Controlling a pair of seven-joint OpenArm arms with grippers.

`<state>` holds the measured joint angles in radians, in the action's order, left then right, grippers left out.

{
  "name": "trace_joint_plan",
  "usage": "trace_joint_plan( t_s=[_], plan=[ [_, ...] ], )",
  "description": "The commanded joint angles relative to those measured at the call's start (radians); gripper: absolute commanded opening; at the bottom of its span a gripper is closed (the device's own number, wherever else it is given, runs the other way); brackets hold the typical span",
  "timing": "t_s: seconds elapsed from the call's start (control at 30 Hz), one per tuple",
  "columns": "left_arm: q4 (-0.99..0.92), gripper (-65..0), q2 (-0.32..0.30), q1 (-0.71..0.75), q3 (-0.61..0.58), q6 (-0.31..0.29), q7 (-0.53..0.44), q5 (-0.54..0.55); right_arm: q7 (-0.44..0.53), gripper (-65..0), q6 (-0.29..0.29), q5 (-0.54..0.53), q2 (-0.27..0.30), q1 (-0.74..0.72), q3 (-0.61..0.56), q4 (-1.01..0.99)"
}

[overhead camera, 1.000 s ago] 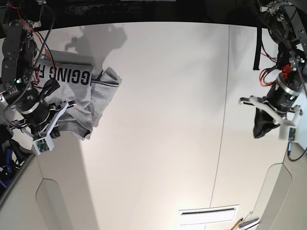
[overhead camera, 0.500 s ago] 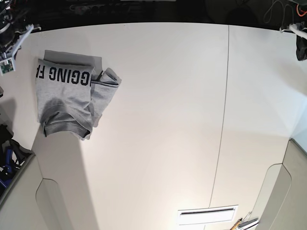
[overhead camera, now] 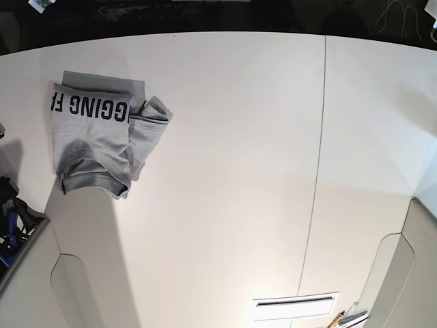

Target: Fold the T-shirt properly

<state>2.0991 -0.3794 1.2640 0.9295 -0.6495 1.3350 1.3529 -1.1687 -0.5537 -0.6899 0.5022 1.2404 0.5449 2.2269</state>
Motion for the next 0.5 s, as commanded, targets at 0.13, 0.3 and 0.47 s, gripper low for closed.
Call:
trace_joint_plan(
  t_s=[0.13,0.3,0.47],
  plan=[
    [-0.286,-65.0,-0.146,0.036,-0.330,-0.049,-0.219,-0.142,0.080,-65.0,-0.001,0.014,0.109,-0.031,-0.276,-0.377],
    [-0.648,-65.0,-0.208,-0.161,-0.709,-0.049,-0.779,-0.471,0.462,-65.0,0.000,0.151,0.106,-0.277,-0.584,-0.878],
    [-1.000,-65.0,-0.130,-0.489,-0.989,-0.046,-1.063,-0.814,0.982,-65.0,0.041,0.280,-0.010,-0.586,-0.791,-1.377]
  ],
)
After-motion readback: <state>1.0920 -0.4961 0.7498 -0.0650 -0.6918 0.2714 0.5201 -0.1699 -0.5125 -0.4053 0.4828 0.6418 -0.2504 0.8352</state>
